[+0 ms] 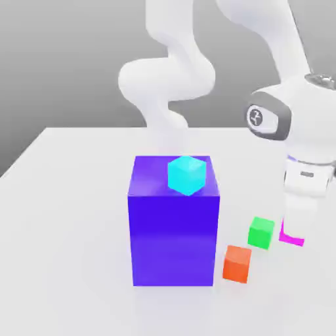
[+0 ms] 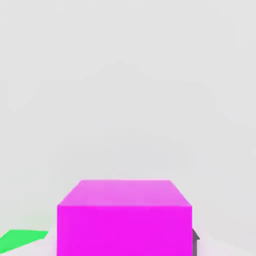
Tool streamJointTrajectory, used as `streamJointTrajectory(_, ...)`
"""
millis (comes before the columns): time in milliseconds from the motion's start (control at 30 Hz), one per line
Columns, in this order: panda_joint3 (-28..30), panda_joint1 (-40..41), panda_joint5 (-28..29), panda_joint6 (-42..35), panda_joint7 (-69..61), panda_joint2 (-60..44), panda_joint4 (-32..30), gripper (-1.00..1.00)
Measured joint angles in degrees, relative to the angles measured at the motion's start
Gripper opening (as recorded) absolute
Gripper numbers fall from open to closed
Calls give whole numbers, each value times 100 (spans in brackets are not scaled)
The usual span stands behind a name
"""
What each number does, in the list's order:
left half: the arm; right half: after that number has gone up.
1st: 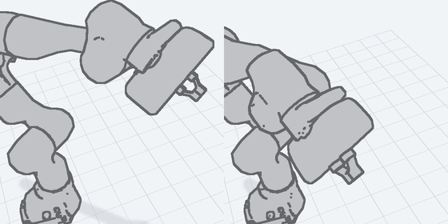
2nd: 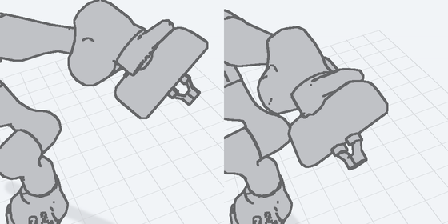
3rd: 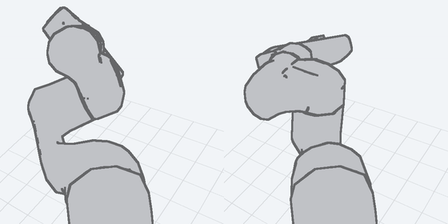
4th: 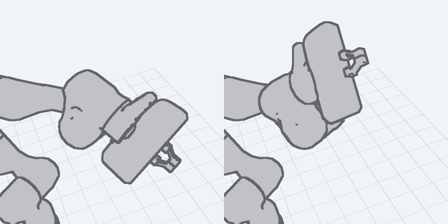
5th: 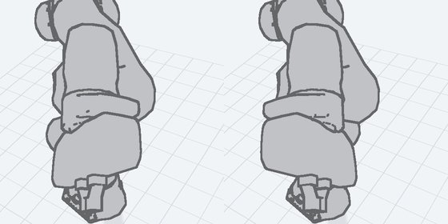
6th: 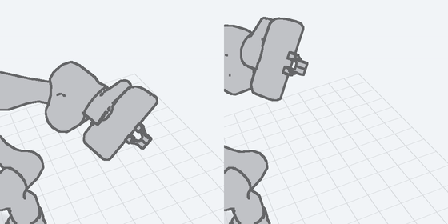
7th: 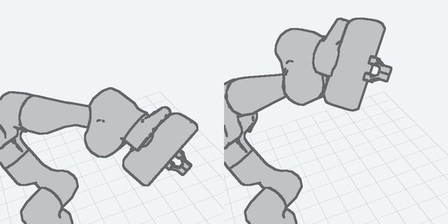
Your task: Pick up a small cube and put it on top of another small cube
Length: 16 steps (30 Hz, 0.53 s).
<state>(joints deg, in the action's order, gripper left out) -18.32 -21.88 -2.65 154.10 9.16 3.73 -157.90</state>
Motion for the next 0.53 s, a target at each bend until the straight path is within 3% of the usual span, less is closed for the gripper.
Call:
streamJointTrajectory(200, 135, -716, -683, 34, -1300, 1044, -1054, -100)
streamJointTrajectory(333, 56, -605, -415, 736, -1187, 397, -1112, -100)
streamJointTrajectory(433, 93, -441, 156, 1329, -801, -233, -1094, -100)
streamJointTrajectory(467, 120, -391, 366, 1477, -657, -393, -1088, 100)
streamJointTrajectory(533, 118, -415, 366, 1477, -657, -393, -1088, 100)
